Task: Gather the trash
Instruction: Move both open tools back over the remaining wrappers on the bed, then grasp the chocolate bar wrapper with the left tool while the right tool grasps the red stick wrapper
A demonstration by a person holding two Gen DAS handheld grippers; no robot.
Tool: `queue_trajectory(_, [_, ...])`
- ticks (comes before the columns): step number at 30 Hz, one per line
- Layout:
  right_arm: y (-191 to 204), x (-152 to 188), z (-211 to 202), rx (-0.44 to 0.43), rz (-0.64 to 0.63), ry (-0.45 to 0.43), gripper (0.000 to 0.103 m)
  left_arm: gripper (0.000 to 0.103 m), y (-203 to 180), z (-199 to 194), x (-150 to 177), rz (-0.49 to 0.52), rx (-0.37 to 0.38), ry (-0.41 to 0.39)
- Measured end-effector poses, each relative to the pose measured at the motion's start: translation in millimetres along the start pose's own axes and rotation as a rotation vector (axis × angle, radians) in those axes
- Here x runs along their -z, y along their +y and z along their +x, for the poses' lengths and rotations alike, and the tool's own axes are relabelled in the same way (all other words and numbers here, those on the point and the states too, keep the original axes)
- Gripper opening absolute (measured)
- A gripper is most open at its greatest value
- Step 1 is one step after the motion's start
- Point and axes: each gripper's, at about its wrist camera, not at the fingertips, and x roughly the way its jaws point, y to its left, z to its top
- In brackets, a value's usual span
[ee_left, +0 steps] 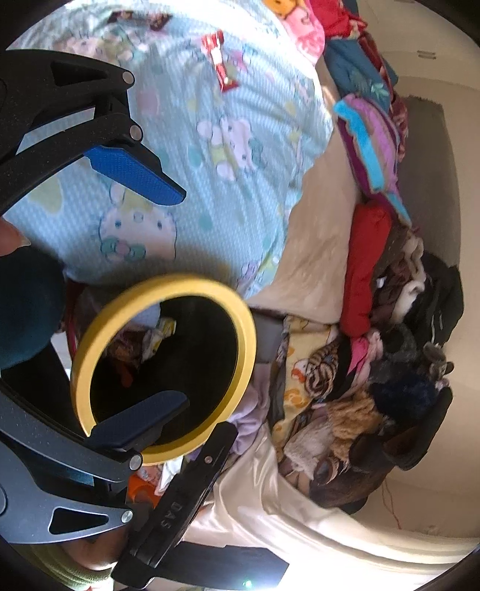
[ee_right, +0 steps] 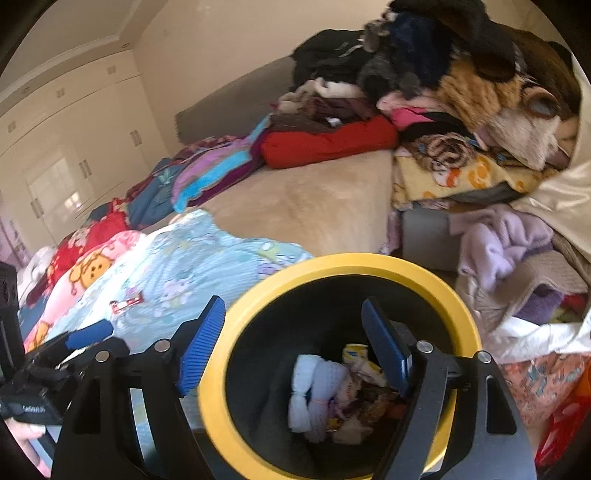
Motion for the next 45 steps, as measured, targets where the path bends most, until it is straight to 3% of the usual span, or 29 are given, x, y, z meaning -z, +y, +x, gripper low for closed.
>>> queue_trajectory(11, [60.1,2.7,5.9,-0.082,-0.125,-0.005,0.079,0.092,57.2,-33.5,4.8,-0.08,-0.117,-0.045])
queue_trajectory(33, [170.5,15.5,39.0,-0.222,-0.315,0.063,0.081,0.092,162.3,-83.2,19.4,-0.26,-0.271,-0.105])
queue_trajectory(45, [239.3,20.3,96.4,-0.291,-0.466,0.147,0.081,0.092,235.3,-98.8,40.2,-0.393,-0.342,-0.094])
